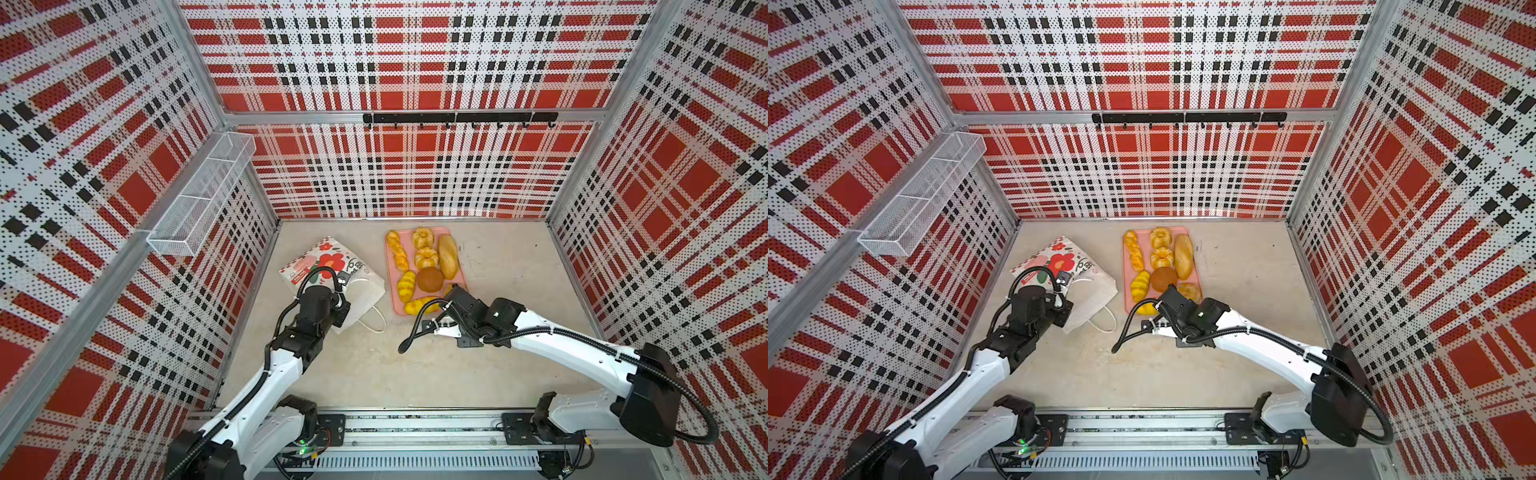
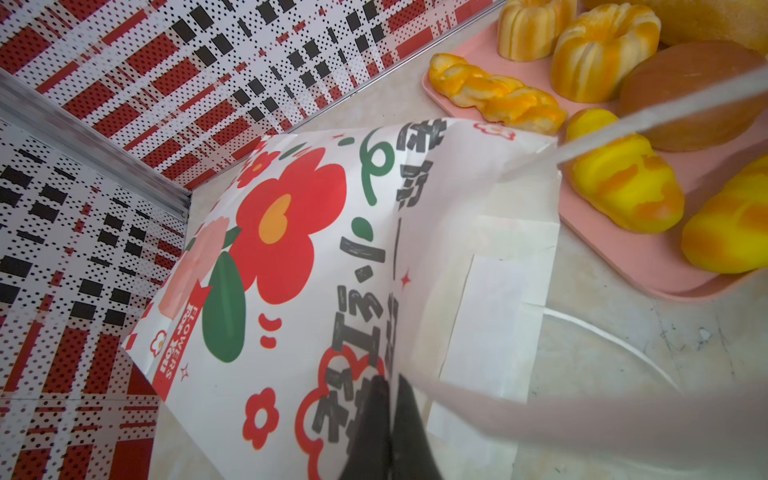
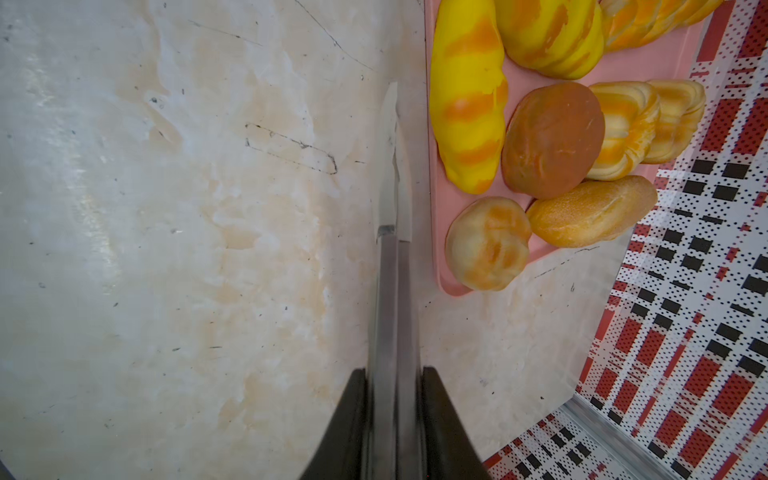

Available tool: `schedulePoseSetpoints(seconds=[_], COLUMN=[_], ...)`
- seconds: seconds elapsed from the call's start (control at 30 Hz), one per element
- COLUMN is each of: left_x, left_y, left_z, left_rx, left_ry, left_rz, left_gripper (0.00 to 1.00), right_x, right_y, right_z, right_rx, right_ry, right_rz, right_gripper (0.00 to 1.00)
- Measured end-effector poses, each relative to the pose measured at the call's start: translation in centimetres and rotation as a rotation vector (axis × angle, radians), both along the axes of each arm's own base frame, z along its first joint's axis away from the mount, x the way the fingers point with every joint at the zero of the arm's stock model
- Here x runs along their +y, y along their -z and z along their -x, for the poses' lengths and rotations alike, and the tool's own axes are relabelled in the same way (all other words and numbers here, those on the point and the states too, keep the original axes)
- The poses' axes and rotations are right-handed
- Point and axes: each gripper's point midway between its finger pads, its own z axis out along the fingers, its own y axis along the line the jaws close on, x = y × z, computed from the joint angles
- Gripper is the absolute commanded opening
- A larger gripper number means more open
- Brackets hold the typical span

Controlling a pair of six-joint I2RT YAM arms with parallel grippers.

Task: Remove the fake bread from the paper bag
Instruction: 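Nudge the yellow bread into place on the tray with the right tongs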

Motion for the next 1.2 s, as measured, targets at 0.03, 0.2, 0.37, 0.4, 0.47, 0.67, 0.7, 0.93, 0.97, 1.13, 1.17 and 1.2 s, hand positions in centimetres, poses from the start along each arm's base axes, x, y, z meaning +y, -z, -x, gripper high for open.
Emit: schedulePoseSetpoints(seconds=[0.03,0.2,0.37,0.4,0.47,0.67,0.7,0.93,0.97,1.13,1.17,1.2], left_x=[0.0,0.0,0.0,0.0,-0.2,-1.0,-1.1,-1.1,-1.1,-1.2,-1.2,-1.2], left_y=[0.0,0.0,0.0,0.0,0.0,-0.2,-0.2,-0.2,-0.2,-0.2,-0.2,-0.2], left_z=[0.0,0.0,0.0,0.0,0.0,0.3,0.3,0.3,0.3,0.3,0.3,0.3], left_rx=[0.000,0.000,0.000,0.000,-0.001,-0.005,-0.006,-0.006,-0.006,-0.007,-0.007,-0.007], left_ry=[0.000,0.000,0.001,0.001,0.008,0.034,0.036,0.038,0.038,0.039,0.039,0.039], left_rz=[0.000,-0.001,-0.001,-0.001,-0.001,0.001,0.001,-0.001,-0.001,-0.001,-0.001,-0.001], left_gripper=[0.00,0.00,0.00,0.00,0.00,0.00,0.00,0.00,0.00,0.00,0.00,0.00], right_x=[0.1,0.4,1.0,1.2,1.5,1.0,0.9,0.7,0.8,1.1,1.1,1.2], right_y=[0.2,0.4,-0.1,-0.3,-0.6,-0.5,-0.5,-1.4,-1.5,-1.0,-0.8,-0.6], right_z=[-0.1,-0.4,-0.1,0.1,0.4,0.5,0.3,-0.8,-1.0,-1.7,-1.8,-1.9], right_rx=[0.005,0.015,0.044,0.058,0.077,0.108,0.108,0.086,0.081,0.086,0.088,0.089], right_ry=[0.002,0.008,0.006,0.004,0.001,0.029,0.037,0.080,0.083,0.105,0.109,0.113], right_rz=[0.004,0.010,-0.026,-0.038,-0.060,-0.074,-0.076,-0.100,-0.102,-0.090,-0.085,-0.079], right_gripper=[0.00,0.00,0.00,0.00,0.00,0.00,0.00,0.00,0.00,0.00,0.00,0.00])
